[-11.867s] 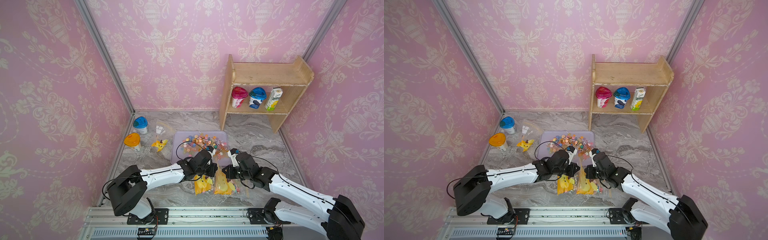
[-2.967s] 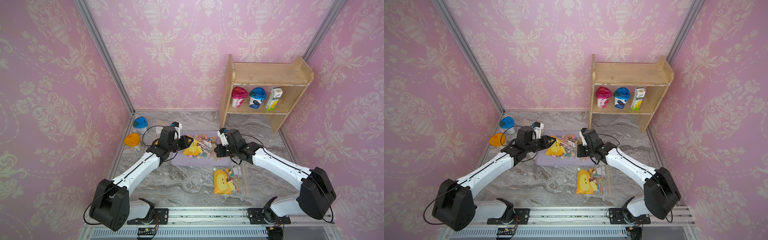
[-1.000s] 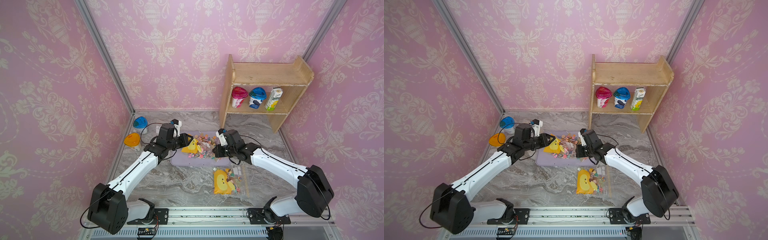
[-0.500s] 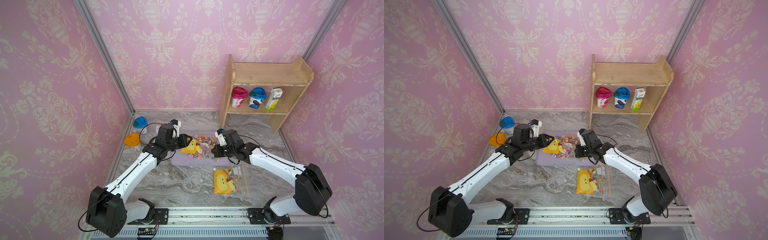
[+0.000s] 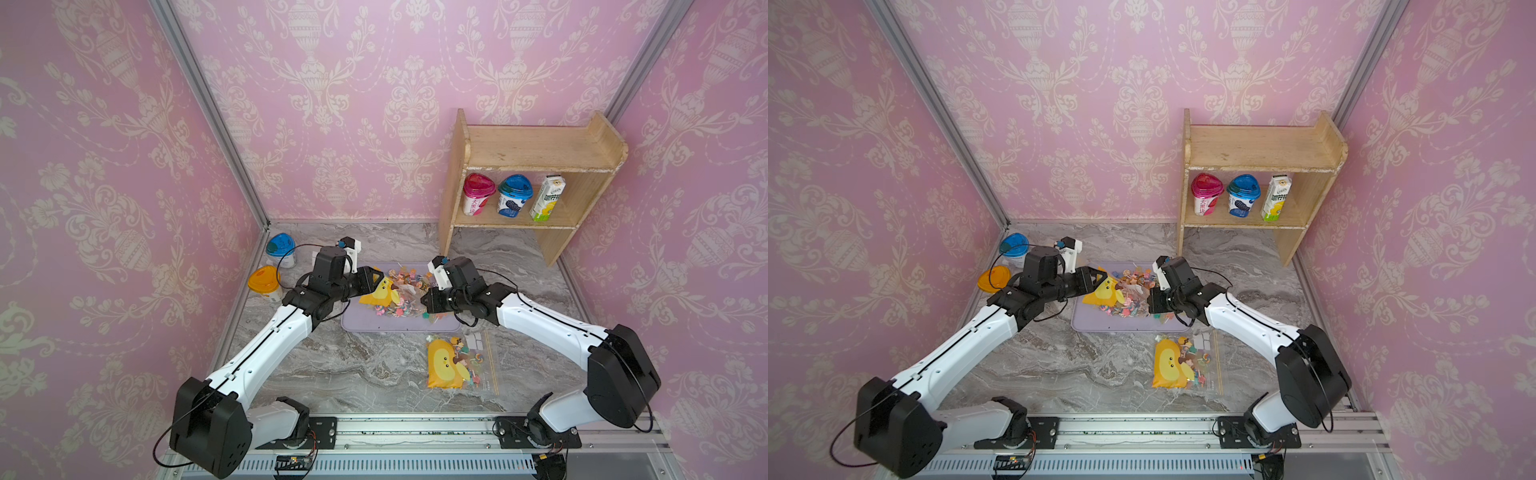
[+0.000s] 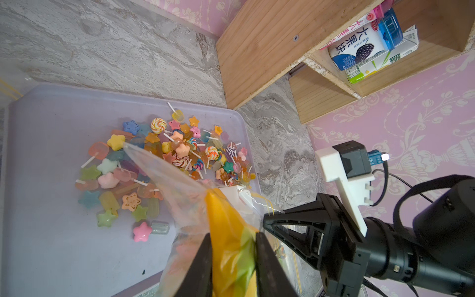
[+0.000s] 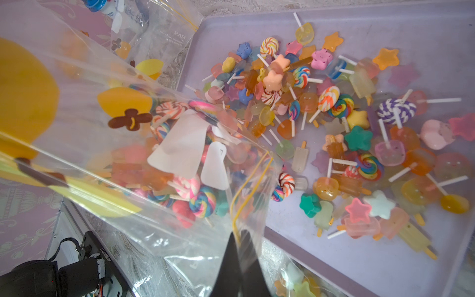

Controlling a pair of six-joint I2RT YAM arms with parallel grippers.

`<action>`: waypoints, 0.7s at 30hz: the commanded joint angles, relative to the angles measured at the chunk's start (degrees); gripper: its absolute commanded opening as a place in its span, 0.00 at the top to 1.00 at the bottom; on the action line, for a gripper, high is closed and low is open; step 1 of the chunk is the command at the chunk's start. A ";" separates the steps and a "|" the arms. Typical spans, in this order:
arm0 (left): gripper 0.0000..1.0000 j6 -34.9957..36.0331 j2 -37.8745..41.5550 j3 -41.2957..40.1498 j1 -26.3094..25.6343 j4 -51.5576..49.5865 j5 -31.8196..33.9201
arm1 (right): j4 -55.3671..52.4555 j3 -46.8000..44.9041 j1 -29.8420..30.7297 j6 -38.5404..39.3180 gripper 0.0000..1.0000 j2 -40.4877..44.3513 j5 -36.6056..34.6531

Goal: Pour candies out of the ziploc bag
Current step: 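Pour the candies out of the ziploc bag onto the tray.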

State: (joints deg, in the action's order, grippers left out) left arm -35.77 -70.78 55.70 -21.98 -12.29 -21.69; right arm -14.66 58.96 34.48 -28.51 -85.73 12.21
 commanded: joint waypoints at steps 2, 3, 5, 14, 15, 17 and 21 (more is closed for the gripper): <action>1.00 2.28 2.52 4.28 0.80 4.54 4.24 | -7.15 0.51 -0.56 0.01 0.98 -1.52 -3.07; 1.00 1.87 2.55 4.32 0.78 4.69 3.68 | -7.32 0.87 -0.52 -0.21 0.99 -1.87 -2.30; 1.00 1.74 2.73 4.46 0.78 4.83 3.30 | -6.97 0.91 -0.18 -0.32 0.99 -1.60 -1.84; 1.00 2.81 3.27 4.34 0.79 3.96 4.59 | -7.52 2.55 0.09 0.04 0.99 -2.60 -2.32; 1.00 3.03 3.44 4.44 0.79 3.86 4.77 | -7.49 2.65 0.20 0.04 0.99 -2.54 -2.53; 1.00 3.65 3.37 4.54 0.80 3.72 5.23 | -7.49 2.73 0.17 -0.05 0.99 -2.82 -2.56; 1.00 3.79 2.83 4.53 0.87 3.41 4.91 | -8.02 3.28 0.33 0.03 0.99 -3.05 -2.23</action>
State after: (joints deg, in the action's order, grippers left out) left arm -33.85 -70.48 56.14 -21.98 -13.10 -20.21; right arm -16.56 61.67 35.00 -28.51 -87.81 12.23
